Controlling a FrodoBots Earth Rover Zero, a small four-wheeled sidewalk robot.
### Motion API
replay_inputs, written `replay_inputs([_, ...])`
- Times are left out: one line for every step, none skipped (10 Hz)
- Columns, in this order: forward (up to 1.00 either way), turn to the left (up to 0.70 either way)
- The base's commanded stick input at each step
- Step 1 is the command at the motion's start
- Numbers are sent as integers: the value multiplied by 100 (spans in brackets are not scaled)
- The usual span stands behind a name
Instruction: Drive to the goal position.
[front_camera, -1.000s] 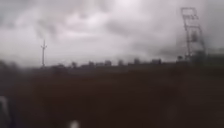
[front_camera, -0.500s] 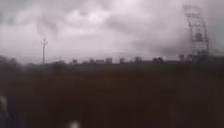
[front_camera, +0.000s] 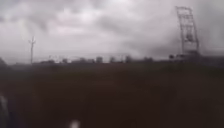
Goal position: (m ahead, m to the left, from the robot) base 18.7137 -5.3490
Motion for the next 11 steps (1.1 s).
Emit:
replay_inputs([70, 0])
replay_inputs([70, 0])
replay_inputs([70, 0])
replay_inputs([70, 0])
replay_inputs([70, 0])
replay_inputs([70, 0])
replay_inputs([70, 0])
replay_inputs([70, 0])
replay_inputs([70, 0])
replay_inputs([70, 0])
replay_inputs([70, 0])
